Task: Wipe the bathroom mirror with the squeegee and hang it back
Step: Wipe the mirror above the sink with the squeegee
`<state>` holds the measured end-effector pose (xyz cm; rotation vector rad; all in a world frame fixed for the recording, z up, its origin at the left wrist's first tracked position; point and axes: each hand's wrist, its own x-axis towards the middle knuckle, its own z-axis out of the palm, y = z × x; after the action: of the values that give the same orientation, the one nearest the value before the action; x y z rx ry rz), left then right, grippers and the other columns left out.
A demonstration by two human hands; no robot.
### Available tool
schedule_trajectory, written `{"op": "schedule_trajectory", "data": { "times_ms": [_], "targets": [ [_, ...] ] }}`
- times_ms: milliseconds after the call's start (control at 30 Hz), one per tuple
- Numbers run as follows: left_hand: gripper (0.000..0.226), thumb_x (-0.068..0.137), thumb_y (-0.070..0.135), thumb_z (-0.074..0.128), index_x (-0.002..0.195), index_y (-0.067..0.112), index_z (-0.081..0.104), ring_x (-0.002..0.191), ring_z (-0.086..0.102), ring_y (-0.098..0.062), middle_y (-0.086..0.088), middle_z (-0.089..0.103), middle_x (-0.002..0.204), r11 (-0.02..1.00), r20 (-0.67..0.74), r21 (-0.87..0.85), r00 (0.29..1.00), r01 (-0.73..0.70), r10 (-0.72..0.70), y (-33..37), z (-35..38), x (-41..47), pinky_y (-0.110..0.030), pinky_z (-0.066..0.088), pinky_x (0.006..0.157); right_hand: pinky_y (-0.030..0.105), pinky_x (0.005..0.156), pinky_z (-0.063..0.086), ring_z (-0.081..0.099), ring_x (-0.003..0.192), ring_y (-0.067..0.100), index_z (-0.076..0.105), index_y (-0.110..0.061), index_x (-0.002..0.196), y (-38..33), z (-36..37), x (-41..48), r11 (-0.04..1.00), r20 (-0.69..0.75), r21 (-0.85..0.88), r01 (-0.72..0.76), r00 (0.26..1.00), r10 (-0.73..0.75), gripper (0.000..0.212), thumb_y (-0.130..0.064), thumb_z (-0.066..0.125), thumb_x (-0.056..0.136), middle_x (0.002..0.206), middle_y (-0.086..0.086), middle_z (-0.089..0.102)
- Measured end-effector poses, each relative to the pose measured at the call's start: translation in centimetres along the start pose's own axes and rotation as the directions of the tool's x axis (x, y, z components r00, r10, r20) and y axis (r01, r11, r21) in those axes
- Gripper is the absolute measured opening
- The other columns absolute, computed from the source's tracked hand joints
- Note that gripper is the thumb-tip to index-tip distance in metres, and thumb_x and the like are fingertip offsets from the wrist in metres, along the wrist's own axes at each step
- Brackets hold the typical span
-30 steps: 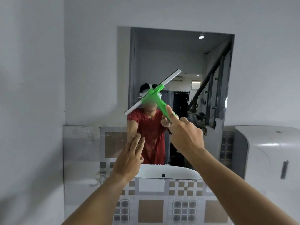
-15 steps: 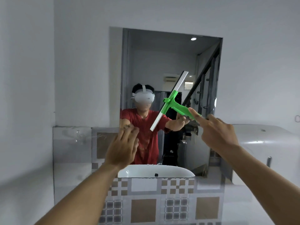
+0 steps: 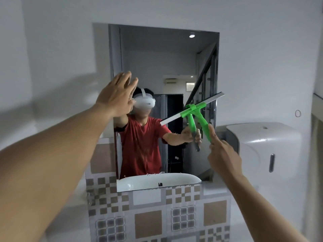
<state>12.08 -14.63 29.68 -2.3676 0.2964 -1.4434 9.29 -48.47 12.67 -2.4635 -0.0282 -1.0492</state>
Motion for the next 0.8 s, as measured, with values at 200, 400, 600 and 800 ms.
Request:
{"op": "schedule_trajectory", "data": {
  "times_ms": [200,400,600,800],
  "targets": [
    [0.08,0.084,0.039,0.07,0.15,0.011,0.034,0.14,0.029,-0.039,-0.017,0.033,0.153,1.0,0.018,-0.015,1.0,0.0,0.001,-0.2,-0.1,0.2,-0.055,0.048,0.103,0.036,0.047,0.054,0.055,0.057,0.015,-0.019,-0.051,0.144,-2.0,4.8,-4.4,0.978,0.065,0.171,-0.122,0.992,0.112,0.094,-0.008,0.05,0.098,0.088,0.004,0.062],
    [0.08,0.079,0.039,0.071,0.146,0.013,0.037,0.134,0.033,-0.04,-0.016,0.037,0.147,1.0,0.041,-0.017,0.999,-0.011,0.012,-0.4,-0.2,0.5,-0.057,0.053,0.092,0.034,0.051,0.05,0.062,0.072,0.017,-0.018,-0.038,0.152,-8.0,8.0,-8.2,0.854,0.152,0.459,-0.247,0.968,0.198,0.097,0.003,0.048,0.094,0.1,0.006,0.072],
    [0.082,0.082,0.046,0.07,0.149,0.017,0.034,0.137,0.032,-0.038,-0.012,0.034,0.151,1.0,0.082,0.011,0.996,-0.029,0.028,-1.0,-0.8,0.6,-0.057,0.055,0.086,0.033,0.066,0.056,0.059,0.078,0.011,-0.023,-0.046,0.148,-15.5,11.2,-11.1,0.779,0.159,0.599,-0.187,0.981,0.113,0.093,-0.006,0.047,0.101,0.108,0.006,0.067],
    [0.085,0.08,0.048,0.073,0.149,0.017,0.034,0.137,0.033,-0.037,-0.012,0.035,0.15,1.0,0.076,0.016,0.997,-0.021,0.019,-1.1,-0.7,0.5,-0.056,0.057,0.082,0.026,0.048,0.044,0.055,0.066,0.014,-0.022,-0.044,0.151,-14.3,12.5,-13.1,0.959,0.182,0.283,0.025,0.98,-0.08,0.095,-0.007,0.048,0.099,0.105,0.003,0.062]
  ]
}}
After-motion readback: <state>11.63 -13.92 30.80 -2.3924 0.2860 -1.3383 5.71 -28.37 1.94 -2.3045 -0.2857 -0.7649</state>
